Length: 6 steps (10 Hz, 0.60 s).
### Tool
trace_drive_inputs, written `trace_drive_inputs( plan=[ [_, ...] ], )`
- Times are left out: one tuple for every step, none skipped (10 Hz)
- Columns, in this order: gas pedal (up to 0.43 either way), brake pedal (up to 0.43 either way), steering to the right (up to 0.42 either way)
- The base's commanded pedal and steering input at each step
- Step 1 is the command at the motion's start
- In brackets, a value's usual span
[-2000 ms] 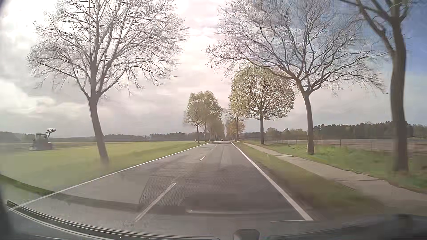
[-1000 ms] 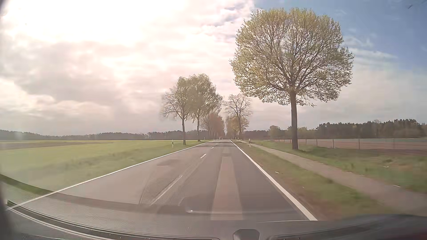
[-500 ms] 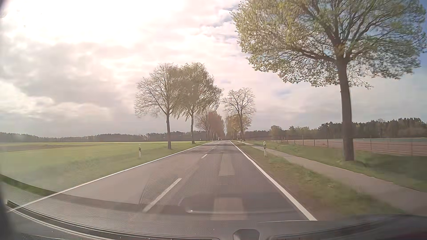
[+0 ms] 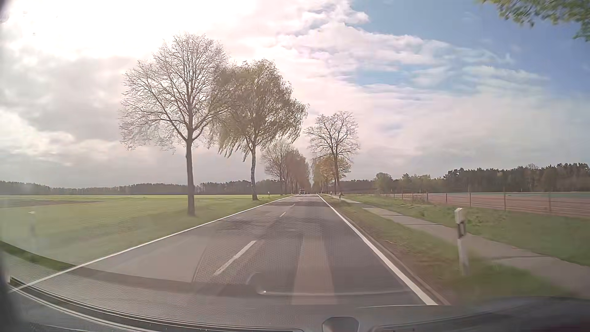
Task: Follow the waypoints while adhering to traffic rules and regulations
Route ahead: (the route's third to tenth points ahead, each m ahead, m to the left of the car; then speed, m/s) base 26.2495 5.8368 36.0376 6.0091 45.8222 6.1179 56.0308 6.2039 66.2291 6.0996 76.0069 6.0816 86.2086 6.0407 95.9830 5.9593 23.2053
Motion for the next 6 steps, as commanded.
trace_drive_inputs(
  plan=[
    [0.22, 0.0, -0.001],
    [0.22, 0.0, -0.001],
    [0.22, 0.0, -0.001],
    [0.22, 0.0, -0.001],
    [0.22, 0.0, -0.001],
    [0.22, 0.0, -0.002]
  ],
)
